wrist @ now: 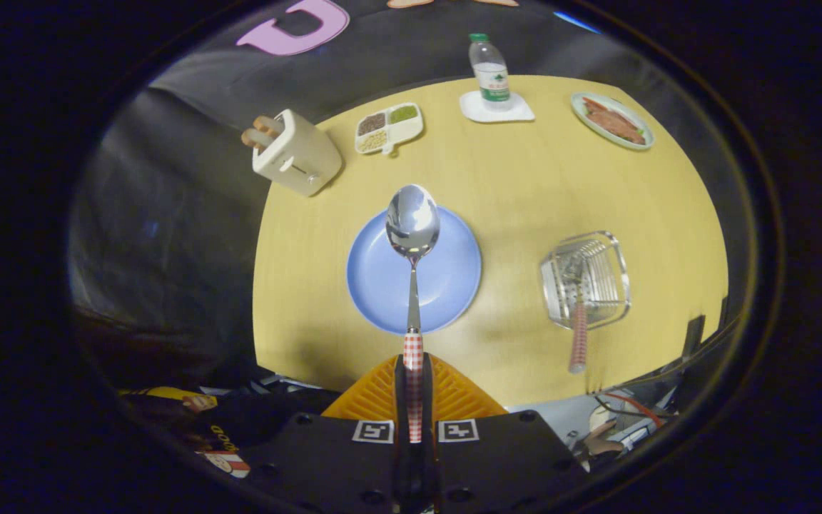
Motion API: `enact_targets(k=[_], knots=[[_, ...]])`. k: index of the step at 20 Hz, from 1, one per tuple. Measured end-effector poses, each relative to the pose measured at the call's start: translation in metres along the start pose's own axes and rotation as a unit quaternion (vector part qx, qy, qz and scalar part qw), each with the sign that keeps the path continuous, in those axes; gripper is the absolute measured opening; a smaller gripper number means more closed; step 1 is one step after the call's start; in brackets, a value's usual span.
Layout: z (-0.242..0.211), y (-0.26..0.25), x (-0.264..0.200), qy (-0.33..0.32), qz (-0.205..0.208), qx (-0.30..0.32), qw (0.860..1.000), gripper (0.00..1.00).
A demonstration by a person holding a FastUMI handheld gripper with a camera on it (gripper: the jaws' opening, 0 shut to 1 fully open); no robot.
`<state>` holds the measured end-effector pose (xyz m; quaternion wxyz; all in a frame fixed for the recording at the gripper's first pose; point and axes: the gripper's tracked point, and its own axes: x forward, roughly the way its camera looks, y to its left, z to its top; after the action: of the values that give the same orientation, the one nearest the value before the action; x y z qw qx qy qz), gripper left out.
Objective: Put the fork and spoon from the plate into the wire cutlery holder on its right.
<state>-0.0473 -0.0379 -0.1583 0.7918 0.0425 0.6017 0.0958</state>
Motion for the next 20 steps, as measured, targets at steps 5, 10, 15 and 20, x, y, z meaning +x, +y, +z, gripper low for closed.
enact_targets(k=[5, 10, 15, 20], knots=[[0.007, -0.071, -0.033, 0.025, -0.056, 0.023, 0.998, 0.09], [-0.005, -0.12, -0.044, 0.11, -0.095, 0.01, 0.989, 0.09], [-0.017, -0.15, -0.032, 0.223, -0.113, -0.031, 0.968, 0.08], [-0.008, -0.166, -0.019, 0.302, -0.114, -0.063, 0.944, 0.08]])
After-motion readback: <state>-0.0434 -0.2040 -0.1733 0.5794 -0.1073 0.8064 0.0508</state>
